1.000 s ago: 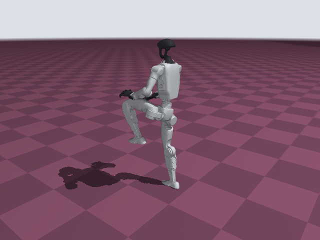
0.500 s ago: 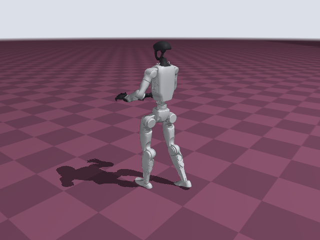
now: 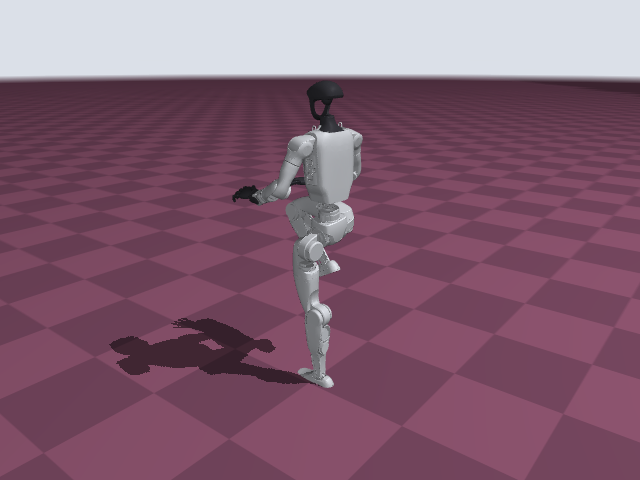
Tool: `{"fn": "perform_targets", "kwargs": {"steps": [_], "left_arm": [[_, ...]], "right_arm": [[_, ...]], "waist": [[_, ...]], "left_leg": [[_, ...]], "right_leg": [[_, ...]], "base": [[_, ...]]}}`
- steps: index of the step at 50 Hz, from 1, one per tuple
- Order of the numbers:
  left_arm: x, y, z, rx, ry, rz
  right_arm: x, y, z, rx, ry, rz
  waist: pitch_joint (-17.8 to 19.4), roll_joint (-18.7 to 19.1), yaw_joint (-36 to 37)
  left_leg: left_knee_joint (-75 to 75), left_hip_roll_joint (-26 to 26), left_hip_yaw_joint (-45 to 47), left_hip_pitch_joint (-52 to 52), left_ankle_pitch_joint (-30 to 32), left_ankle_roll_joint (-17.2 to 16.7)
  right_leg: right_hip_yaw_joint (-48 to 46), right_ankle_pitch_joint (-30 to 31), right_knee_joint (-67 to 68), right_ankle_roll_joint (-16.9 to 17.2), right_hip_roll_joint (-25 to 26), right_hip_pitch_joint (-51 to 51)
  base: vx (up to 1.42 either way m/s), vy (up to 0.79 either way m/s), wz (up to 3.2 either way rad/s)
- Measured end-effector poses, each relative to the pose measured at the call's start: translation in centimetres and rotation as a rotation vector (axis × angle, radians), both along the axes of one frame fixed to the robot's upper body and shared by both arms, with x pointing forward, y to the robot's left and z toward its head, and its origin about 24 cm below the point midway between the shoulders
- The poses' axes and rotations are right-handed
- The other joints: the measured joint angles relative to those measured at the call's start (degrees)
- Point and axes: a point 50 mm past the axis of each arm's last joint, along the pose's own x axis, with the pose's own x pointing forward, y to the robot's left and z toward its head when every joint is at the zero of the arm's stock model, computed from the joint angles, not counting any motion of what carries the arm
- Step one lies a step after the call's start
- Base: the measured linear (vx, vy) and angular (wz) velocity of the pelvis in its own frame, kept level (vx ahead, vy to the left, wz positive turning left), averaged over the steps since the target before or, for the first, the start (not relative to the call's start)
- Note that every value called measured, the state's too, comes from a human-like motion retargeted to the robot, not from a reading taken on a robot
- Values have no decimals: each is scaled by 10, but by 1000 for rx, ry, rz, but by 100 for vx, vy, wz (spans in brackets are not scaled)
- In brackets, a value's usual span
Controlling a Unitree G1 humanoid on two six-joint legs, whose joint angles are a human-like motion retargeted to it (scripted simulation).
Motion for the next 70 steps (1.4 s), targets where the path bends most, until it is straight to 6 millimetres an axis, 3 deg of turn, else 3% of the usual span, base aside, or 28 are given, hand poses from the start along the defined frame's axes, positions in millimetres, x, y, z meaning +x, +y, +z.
{"fn": "perform_targets", "kwargs": {"steps": [2, 5, 8, 14, 18, 20, 23, 25, 26, 30, 33, 35, 40, 48, 50, 52, 55, 58, 62, 65, 68, 70], "left_arm": [[-3, -3, 0, -28, 2, -22], [-5, -4, -2, -40, 16, -27], [-1, -6, 2, -35, 5, -10], [5, -13, 9, -60, -15, -55], [4, -15, 10, -109, -14, -82], [-14, -20, -3, -118, 19, -116], [-10, -19, 10, -138, -59, -134], [0, -17, 18, -141, -101, -138], [1, -15, 17, -139, -92, -128], [1, -7, 8, -133, -26, -80], [0, -1, 7, -58, -8, -68], [3, 1, 10, -27, -19, -64], [7, 1, 2, -61, 50, -43], [-2, 4, -32, -4, 193, -10], [-1, 7, -25, -60, 134, 20], [4, 9, -2, -127, 16, 11], [10, 11, 33, -161, -96, -52], [11, 12, 45, -142, -127, -80], [8, 11, 38, -142, -99, -74], [-1, 8, 23, -145, -39, -78], [-10, 8, 10, -142, 21, -81], [-8, 8, 9, -143, 52, -99]], "right_arm": [[-2, 1, 7, 32, -35, 20], [-3, 2, 17, 88, -24, 46], [3, -3, 19, 85, 18, 28], [0, -10, 6, 130, 92, -35], [-5, -15, 2, 143, 120, -52], [-23, -16, -9, 189, 111, -80], [-24, -15, -4, 240, 119, -36], [-16, -20, 7, 267, 90, -22], [-15, -20, 7, 259, 85, -21], [-11, -21, 5, 213, 109, -12], [-6, -22, 12, 216, 87, -44], [-2, -22, 18, 235, 67, -55], [2, -21, 18, 227, 78, -72], [10, -18, 22, 208, 115, -55], [10, -19, 21, 201, 123, -65], [9, -22, 19, 191, 129, -76], [8, -26, 17, 178, 150, -85], [7, -25, 16, 175, 166, -76], [6, -19, 13, 180, 183, -61], [-1, -16, 4, 192, 213, -69], [-9, -13, -7, 201, 247, -78], [-8, -12, -11, 206, 257, -91]], "waist": [[11, 4, -26], [12, 7, -37], [-7, 4, -9], [-65, -13, 17], [-83, -19, 1], [-80, -31, -35], [-61, -66, -44], [-10, -69, -27], [-3, -62, -10], [20, -54, 39], [9, -80, 38], [7, -96, 42], [16, -113, 83], [41, -177, 80], [54, -183, 88], [66, -186, 102], [78, -189, 123], [80, -187, 130], [63, -173, 120], [19, -157, 101], [-19, -148, 106], [-9, -143, 117]], "left_leg": [[28, 6, -18, 5, -18, -18], [49, 8, -31, 5, -35, -18], [0, -4, -19, 19, -19, 2], [0, -29, -23, -17, -46, 11], [0, -40, -51, -18, -62, 2], [12, -53, -86, 20, -88, -30], [28, -98, -106, 57, -112, -19], [73, -105, -92, 95, -133, -10], [110, -96, -70, 93, -137, -12], [372, -77, -17, 7, -90, -29], [609, -113, -18, -157, 36, -54], [740, -117, -4, -258, 56, -56], [1037, -26, 36, -454, -97, -49], [1315, 6, 77, -793, -114, -55], [1340, 16, 80, -853, -125, -55], [1346, 26, 85, -892, -128, -55], [1334, 37, 96, -919, -117, -56], [1304, 36, 97, -910, -118, -56], [1229, 19, 77, -849, -145, -56], [1133, 7, 56, -785, -160, -55], [973, 20, 57, -669, -172, -51], [822, 26, 90, -540, -177, -24]], "right_leg": [[-7, 0, 4, 17, -23, 1], [-9, -8, -34, 26, -25, 15], [5, -16, -124, 27, 12, 38], [0, 13, -433, 22, -37, 179], [2, 69, -793, 74, -23, 366], [-12, 79, -984, 114, -36, 524], [21, 130, -1170, 152, -49, 667], [38, 196, -1282, 182, -34, 777], [49, 217, -1305, 184, -15, 798], [95, 231, -1328, 185, 15, 851], [111, 215, -1318, 185, -26, 847], [118, 201, -1309, 185, -46, 846], [154, 175, -1297, 185, -47, 860], [172, 148, -1273, 185, -108, 860], [179, 147, -1264, 185, -111, 866], [187, 148, -1259, 185, -110, 876], [199, 142, -1250, 185, -116, 889], [206, 132, -1243, 185, -120, 899], [205, 119, -1252, 185, -110, 911], [192, 115, -1270, 185, -91, 909], [202, 114, -1287, 185, -77, 908], [210, 110, -1295, 185, -75, 936]], "base": [[26, 3, 90], [20, 0, 31], [16, -3, -44], [20, -1, -4], [30, -5, 69], [54, -6, 148], [49, -14, 52], [43, -22, -65], [40, -39, -136], [35, -30, -134], [26, 10, -30], [24, 1, -18], [25, -16, -61], [16, 4, -13], [17, 5, -35], [18, 7, -47], [20, 10, -41], [24, 10, -20], [27, 5, 5], [30, 3, 26], [31, 4, -35], [30, 12, -40]]}}
